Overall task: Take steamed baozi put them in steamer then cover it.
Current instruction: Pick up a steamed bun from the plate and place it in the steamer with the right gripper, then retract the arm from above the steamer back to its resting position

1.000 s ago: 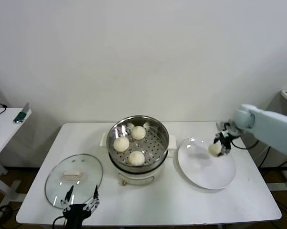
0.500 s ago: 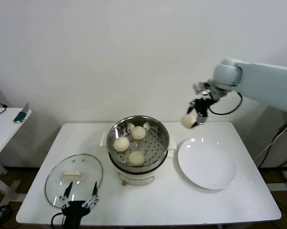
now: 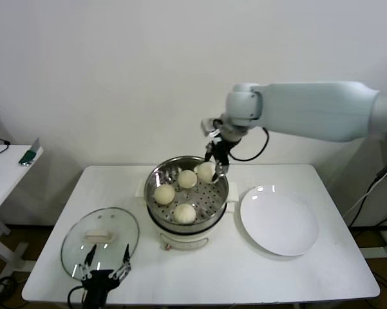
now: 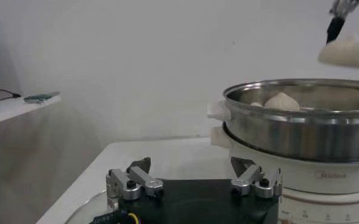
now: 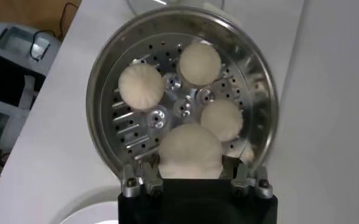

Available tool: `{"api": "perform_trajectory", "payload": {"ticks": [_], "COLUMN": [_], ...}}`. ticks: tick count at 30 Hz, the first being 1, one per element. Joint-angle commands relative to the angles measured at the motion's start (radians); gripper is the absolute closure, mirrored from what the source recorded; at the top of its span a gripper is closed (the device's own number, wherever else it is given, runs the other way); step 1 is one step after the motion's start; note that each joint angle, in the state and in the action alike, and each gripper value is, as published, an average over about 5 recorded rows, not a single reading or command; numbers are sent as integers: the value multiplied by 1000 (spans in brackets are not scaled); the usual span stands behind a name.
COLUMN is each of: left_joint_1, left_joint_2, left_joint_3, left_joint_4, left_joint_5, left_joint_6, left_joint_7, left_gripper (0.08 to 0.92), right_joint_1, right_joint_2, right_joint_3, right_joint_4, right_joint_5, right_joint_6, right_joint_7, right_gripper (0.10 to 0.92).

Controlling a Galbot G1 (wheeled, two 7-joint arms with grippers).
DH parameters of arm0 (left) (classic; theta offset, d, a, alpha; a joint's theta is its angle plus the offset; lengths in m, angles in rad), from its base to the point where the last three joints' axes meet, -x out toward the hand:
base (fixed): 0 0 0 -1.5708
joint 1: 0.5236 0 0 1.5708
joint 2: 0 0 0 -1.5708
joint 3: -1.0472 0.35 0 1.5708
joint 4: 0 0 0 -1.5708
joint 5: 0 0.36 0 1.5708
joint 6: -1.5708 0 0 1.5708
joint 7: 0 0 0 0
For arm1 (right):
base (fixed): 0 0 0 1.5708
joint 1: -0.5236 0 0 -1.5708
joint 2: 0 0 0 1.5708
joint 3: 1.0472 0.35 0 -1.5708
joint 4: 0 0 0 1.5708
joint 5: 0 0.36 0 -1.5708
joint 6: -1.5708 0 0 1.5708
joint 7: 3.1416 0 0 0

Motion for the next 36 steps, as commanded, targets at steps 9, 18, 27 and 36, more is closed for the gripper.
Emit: {"api": "perform_trajectory", "payload": {"ticks": [9, 18, 27, 36], "left_joint_1": [-2, -4, -4, 2], "left_joint_2": [-6, -7, -4, 1], "left_joint_3": [5, 6, 3, 16], "left_joint_4": [11, 10, 5, -6], "left_joint_5": [-3, -3, -9, -9], "left_joint_6": [-4, -4, 6, 29], "left_joint_7": [-1, -1, -6, -18], "left_gripper": [177, 177, 177, 177], "right_joint_1": [-197, -212, -163, -22], "right_joint_2": [83, 80, 63, -127], "right_joint_3": [10, 13, 47, 118], "right_joint_4": [-65, -72, -73, -56], "right_joint_5": [-129, -161, -57, 119], "right_joint_6": [-44, -44, -9, 37], "right_joint_7": [79, 85, 64, 18], "right_gripper": [338, 338, 221, 203]}}
